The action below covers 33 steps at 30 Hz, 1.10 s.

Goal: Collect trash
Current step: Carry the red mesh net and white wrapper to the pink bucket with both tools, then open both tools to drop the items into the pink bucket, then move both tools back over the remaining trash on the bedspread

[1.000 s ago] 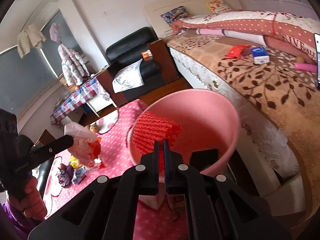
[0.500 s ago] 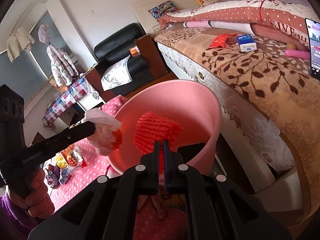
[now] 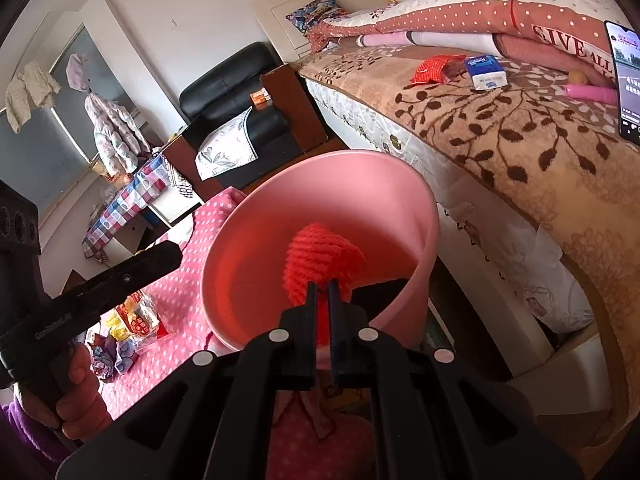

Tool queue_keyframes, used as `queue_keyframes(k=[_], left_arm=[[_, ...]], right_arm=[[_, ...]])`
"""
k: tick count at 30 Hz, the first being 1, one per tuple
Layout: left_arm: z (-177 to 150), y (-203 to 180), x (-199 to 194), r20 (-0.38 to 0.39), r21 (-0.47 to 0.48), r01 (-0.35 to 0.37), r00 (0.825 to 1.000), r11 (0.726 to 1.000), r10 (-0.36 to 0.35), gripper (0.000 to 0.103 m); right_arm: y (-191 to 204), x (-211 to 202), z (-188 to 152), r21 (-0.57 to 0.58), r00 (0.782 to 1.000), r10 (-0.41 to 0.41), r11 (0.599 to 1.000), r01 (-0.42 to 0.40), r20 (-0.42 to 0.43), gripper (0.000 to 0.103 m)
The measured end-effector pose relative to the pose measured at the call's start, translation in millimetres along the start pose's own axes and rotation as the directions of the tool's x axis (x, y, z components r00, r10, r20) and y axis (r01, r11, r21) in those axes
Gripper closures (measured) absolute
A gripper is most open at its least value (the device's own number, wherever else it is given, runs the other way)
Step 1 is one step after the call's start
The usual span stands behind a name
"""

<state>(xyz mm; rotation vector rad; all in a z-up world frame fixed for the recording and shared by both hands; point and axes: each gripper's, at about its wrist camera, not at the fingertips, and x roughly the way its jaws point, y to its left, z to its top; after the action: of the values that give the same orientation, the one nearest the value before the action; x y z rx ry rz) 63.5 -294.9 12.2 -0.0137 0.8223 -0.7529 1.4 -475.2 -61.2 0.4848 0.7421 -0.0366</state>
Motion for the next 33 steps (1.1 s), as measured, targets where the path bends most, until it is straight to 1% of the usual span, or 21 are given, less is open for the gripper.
queue_keyframes(k=[1, 2, 3, 5, 14, 19, 23, 30, 33], left_arm=[[-0.4, 0.8, -1.1, 0.000, -0.003, -0.001, 1.000, 1.000, 0.001, 0.061], [-1.1, 1.7, -2.2, 0.000, -0.007, -0.002, 1.000, 1.000, 0.002, 0.060], [-1.8, 2.7, -3.5, 0.002, -0.011, -0.004, 1.000, 1.000, 0.004, 0.060], [-2.7, 4.7, -6.1, 0.004, -0.018, -0.007, 1.000, 1.000, 0.007, 0.060], [-9.2, 18.6, -25.8, 0.028, -0.060, -0.023, 0.999, 0.998, 0.025, 0.059], [-18.7, 28.2, -36.6, 0.025, -0.067, -0.083, 0.996, 0.994, 0.085, 0.059], [-28.7, 37.9, -48.7, 0.026, -0.084, -0.115, 0.993, 0.990, 0.118, 0.059], [-48.6, 55.9, -78.4, 0.047, -0.080, -0.211, 0.976, 0.974, 0.215, 0.059], [-55.6, 64.4, -93.5, 0.062, -0.085, -0.253, 0.964, 0.964, 0.259, 0.055]], right_arm=[[0.8, -0.3, -0.3, -0.003, 1.000, -0.001, 1.000, 0.001, 0.001, 0.096], [1.4, -0.7, -0.4, -0.005, 1.000, -0.002, 1.000, 0.002, 0.002, 0.089], [2.3, -1.5, -0.7, -0.007, 1.000, 0.000, 1.000, 0.000, 0.005, 0.079], [4.8, -4.3, -2.0, -0.009, 1.000, 0.004, 1.000, -0.004, 0.018, 0.070], [23.1, -10.4, -5.4, -0.048, 0.999, 0.015, 0.999, -0.013, 0.035, 0.069], [37.6, -10.4, -11.5, -0.084, 0.999, 0.043, 0.996, -0.040, 0.032, 0.069], [52.1, -8.8, -17.4, -0.113, 0.998, 0.063, 0.992, -0.060, 0.017, 0.069], [83.5, -3.3, -30.1, -0.164, 0.994, 0.108, 0.980, -0.109, -0.017, 0.069], [95.1, -0.1, -35.5, -0.184, 0.992, 0.120, 0.975, -0.124, -0.035, 0.069]])
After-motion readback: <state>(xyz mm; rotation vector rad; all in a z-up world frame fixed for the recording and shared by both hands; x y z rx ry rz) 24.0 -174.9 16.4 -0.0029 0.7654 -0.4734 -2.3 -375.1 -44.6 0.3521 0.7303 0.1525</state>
